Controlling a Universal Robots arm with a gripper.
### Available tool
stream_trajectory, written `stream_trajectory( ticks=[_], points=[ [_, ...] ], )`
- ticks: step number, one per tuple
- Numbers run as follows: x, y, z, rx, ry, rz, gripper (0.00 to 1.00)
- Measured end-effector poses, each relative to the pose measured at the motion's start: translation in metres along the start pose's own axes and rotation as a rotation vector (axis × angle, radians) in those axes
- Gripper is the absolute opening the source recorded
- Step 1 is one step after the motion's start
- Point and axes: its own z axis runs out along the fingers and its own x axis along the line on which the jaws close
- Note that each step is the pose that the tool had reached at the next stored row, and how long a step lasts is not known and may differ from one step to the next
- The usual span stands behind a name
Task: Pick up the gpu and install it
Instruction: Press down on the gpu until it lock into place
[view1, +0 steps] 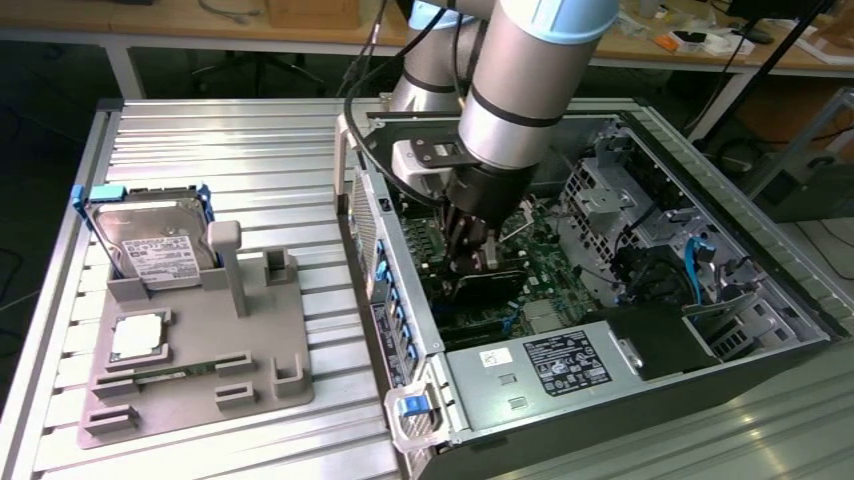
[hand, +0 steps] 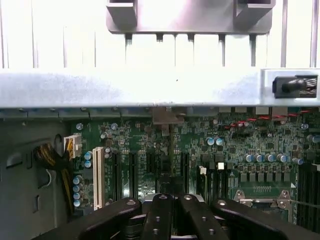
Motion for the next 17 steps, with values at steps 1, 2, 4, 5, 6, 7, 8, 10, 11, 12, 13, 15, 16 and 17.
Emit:
stream_trajectory(
  ticks=[1,2,4,5,6,7,8,10,11,12,13,15,16,17],
  points=[
    [-0.0003,0.0016,0.0,0.0,0.0,0.0,0.11],
    [-0.0006,0.0027,0.0001,0.0,0.0,0.001,0.11],
    [-0.0006,0.003,0.0001,0.0,0.0,0.001,0.11],
    [-0.0006,0.003,0.0001,0.0,0.0,0.001,0.11],
    [-0.0006,0.0031,0.0001,0.0,0.0,0.001,0.11],
    [-0.0005,0.0031,0.0003,0.0,0.0001,0.001,0.11],
    [-0.0005,0.0031,0.001,0.0003,-0.0003,0.001,0.11],
    [-0.0006,0.003,0.0029,0.0002,0.0002,0.001,0.11],
    [-0.0005,0.003,0.004,0.0001,0.0005,0.001,0.11],
    [-0.0005,0.003,0.005,-0.0001,0.0007,0.001,0.11],
    [-0.0005,0.003,0.0057,-0.0003,0.0011,0.001,0.11],
    [-0.0006,0.0029,0.0068,0.0004,-0.0001,0.001,0.11],
    [-0.0006,0.003,0.0067,0.0003,0.0001,0.001,0.11],
    [-0.0006,0.003,0.0066,0.0004,0.0,0.001,0.11]
  ],
)
